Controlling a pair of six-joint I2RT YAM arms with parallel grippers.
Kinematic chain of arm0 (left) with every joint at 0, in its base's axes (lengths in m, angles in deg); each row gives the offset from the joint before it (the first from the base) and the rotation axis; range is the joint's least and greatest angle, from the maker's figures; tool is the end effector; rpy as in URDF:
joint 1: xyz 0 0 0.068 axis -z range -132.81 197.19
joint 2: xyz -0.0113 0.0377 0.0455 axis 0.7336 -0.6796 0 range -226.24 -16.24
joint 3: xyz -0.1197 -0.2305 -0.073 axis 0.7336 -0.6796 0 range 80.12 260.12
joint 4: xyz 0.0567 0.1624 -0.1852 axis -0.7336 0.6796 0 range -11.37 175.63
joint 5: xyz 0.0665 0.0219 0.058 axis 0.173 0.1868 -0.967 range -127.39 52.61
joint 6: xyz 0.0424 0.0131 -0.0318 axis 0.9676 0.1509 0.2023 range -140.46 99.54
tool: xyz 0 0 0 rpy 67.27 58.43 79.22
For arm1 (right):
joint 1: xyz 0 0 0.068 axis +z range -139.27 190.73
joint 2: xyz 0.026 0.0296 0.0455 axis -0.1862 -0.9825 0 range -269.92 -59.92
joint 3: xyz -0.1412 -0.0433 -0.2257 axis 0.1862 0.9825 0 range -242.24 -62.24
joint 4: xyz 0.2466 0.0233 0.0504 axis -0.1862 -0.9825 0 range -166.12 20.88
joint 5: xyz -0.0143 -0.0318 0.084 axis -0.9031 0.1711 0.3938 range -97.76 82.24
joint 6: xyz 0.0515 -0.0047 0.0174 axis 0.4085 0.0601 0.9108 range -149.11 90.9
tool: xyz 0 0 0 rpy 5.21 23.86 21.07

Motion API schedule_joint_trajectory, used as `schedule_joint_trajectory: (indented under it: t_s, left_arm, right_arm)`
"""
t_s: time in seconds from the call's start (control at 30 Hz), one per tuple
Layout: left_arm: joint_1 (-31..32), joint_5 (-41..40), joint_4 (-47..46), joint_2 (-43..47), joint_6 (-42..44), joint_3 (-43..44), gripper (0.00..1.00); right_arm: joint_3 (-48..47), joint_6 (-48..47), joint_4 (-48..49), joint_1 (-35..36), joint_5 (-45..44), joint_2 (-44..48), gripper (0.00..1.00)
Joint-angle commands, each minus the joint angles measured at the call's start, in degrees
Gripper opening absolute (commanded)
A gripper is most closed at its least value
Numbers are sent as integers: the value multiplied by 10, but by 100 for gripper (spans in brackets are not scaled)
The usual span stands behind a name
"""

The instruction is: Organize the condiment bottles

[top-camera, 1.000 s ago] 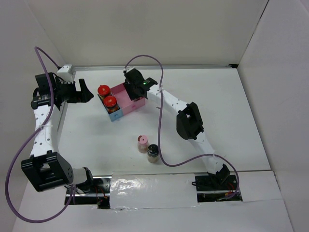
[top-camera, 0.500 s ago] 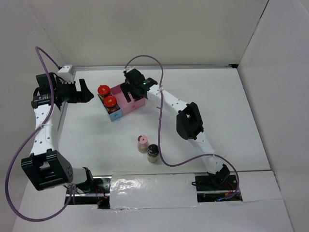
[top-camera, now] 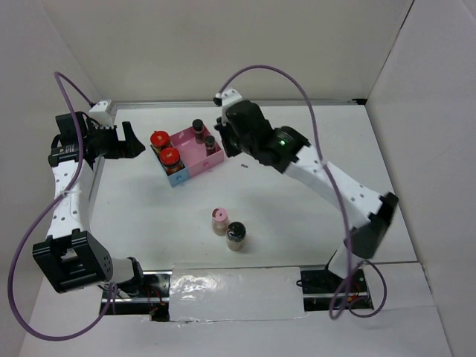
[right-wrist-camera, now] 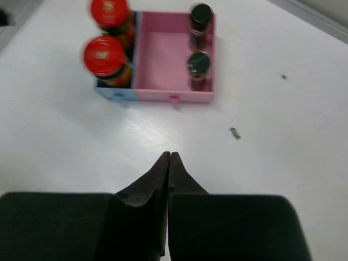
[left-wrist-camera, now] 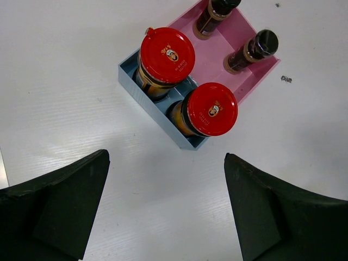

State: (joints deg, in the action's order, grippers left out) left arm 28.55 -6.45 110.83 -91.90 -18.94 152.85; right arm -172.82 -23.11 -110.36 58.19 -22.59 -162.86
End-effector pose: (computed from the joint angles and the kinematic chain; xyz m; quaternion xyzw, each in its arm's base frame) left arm 0.2713 0.0716 0.3535 -0.0058 0.8641 -0.1554 0.4786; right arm 0.2741 0.2849 0.3980 -0.2523 0.8389 0.1092 0.4697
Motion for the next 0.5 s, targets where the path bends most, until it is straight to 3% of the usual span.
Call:
schedule_joint_trajectory:
  t_s: [0.0,0.1,0.13,0.17,0.27,0.4,0.47]
  left_arm:
    - [-4,17,-3,-2,8,16,99]
    - [-6,18,-3,-3,8,18,99]
    - [-6,20,-3,-2,8,18,99]
    - [-7,20,-3,-1,8,15,99]
    - [-8,25,-7,0,8,11,99]
    - [-8,32,-7,2,6,6,99]
    - [-8,33,-7,2,5,7,99]
  right_arm:
    - [146,59,-42,34,6,123,0]
    - [220,102,-82,63,16,172,60]
    - [240,122,-89,84,19,179,93]
    - [276,130,-87,97,23,201,100]
    - [337,153,-70,147,35,244,100]
    - [378,186,-64,199,9,260,82]
    - [392,197,-58,222,3,255,79]
